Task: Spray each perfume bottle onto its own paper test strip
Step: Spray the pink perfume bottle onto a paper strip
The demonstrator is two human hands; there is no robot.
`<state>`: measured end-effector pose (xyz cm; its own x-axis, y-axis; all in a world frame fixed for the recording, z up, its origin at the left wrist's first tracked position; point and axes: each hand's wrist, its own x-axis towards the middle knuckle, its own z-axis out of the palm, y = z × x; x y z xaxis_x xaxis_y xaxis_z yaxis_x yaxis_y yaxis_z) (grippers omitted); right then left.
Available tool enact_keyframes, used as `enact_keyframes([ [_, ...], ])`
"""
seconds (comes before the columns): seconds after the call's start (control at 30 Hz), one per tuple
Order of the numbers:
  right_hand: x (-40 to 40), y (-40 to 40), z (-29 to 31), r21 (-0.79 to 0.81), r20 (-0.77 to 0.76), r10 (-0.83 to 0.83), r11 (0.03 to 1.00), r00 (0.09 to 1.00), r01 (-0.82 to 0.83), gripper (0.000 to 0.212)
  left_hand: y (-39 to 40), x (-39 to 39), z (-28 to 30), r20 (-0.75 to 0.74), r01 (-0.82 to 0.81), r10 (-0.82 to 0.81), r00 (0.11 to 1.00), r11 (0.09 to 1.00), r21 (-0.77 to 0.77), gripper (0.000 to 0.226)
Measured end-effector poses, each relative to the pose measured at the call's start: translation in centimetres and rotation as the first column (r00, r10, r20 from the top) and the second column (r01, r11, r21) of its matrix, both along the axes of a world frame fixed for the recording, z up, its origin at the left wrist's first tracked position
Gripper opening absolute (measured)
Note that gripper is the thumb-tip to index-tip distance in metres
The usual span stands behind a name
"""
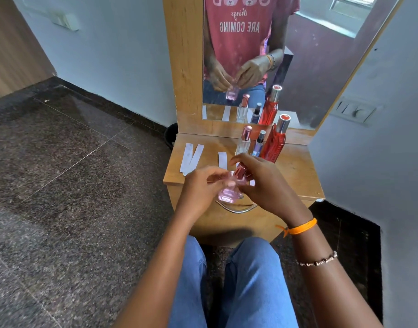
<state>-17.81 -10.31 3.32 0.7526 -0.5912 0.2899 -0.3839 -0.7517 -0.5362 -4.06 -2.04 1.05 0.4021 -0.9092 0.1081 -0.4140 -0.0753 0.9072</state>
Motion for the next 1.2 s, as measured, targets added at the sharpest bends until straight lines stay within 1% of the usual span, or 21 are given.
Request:
enact_keyframes([
  [0.07, 0.5, -0.5, 0.5, -0.074, -0.016, -0.051, 0.996, 0.999, 0.049, 0.043, -0.2, 0.2, 0.0, 0.007, -0.099, 0.099, 0.995, 0.995, -0.029, 0.024],
  [0.1, 0.8, -0.8, 0.9, -0.103, -0.016, -0.079, 0.992, 0.997, 0.077, 0.042, -0.3, 0.2, -0.2, 0.054, -0.139, 0.141, 0.989, 0.99, -0.037, 0.023],
  [0.17, 1.3, -1.4, 1.9, -0.146, 0.011, -0.114, 0.983, 0.993, 0.114, 0.042, -0.3, 0.2, -1.0, 0.244, -0.172, 0.17, 0.955, 0.985, -0.013, 0.021],
  [0.2, 1.7, -1.8, 2.5, -0.171, 0.021, -0.123, 0.977, 0.992, 0.125, 0.041, -0.3, 0.1, -1.4, 0.319, -0.167, 0.151, 0.936, 0.986, 0.021, 0.022],
  [0.23, 2.1, -2.2, 3.2, -0.207, 0.015, -0.135, 0.969, 0.991, 0.135, 0.04, -0.3, -0.1, -1.9, 0.355, -0.151, 0.119, 0.927, 0.987, 0.063, 0.025],
  [0.3, 3.2, -3.0, 4.2, -0.307, -0.048, -0.167, 0.941, 0.985, 0.144, 0.039, -0.4, -0.5, -2.7, 0.367, -0.101, 0.042, 0.929, 0.984, 0.144, 0.031],
  [0.37, 4.4, -3.8, 4.6, -0.4, -0.128, -0.202, 0.906, 0.971, 0.136, 0.039, -0.7, -0.9, -3.3, 0.412, -0.073, -0.024, 0.911, 0.973, 0.218, 0.039],
  [0.47, 6.3, -4.8, 4.3, -0.457, -0.229, -0.233, 0.883, 0.945, 0.107, 0.045, -1.0, -1.1, -3.7, 0.484, -0.062, -0.079, 0.872, 0.961, 0.269, 0.047],
  [0.57, 7.7, -5.6, 4.0, -0.503, -0.301, -0.25, 0.862, 0.92, 0.07, 0.054, -1.1, -0.9, -3.7, 0.479, -0.065, -0.069, 0.875, 0.964, 0.258, 0.046],
  [0.63, 8.2, -6.0, 3.8, -0.53, -0.324, -0.246, 0.847, 0.913, 0.04, 0.055, -1.2, -0.7, -3.6, 0.461, -0.06, -0.068, 0.885, 0.965, 0.257, 0.045],
  [0.8, 9.2, -7.4, 3.2, -0.559, -0.408, -0.241, 0.829, 0.881, -0.032, 0.04, -1.3, -0.5, -3.8, 0.443, -0.044, -0.08, 0.893, 0.964, 0.262, 0.043],
  [0.9, 9.4, -8.1, 2.9, -0.567, -0.422, -0.239, 0.822, 0.875, -0.049, 0.036, -1.2, -0.4, -3.7, 0.448, -0.037, -0.092, 0.889, 0.962, 0.272, 0.044],
  [1.0, 9.4, -8.3, 2.7, -0.575, -0.442, -0.258, 0.817, 0.859, -0.05, 0.038, -1.1, -0.4, -3.8, 0.46, -0.038, -0.099, 0.882, 0.96, 0.279, 0.046],
  [1.2, 9.1, -8.0, 2.9, -0.515, -0.42, -0.262, 0.857, 0.869, 0.01, 0.037, -1.0, -0.6, -4.0, 0.473, -0.038, -0.103, 0.875, 0.959, 0.28, 0.048],
])
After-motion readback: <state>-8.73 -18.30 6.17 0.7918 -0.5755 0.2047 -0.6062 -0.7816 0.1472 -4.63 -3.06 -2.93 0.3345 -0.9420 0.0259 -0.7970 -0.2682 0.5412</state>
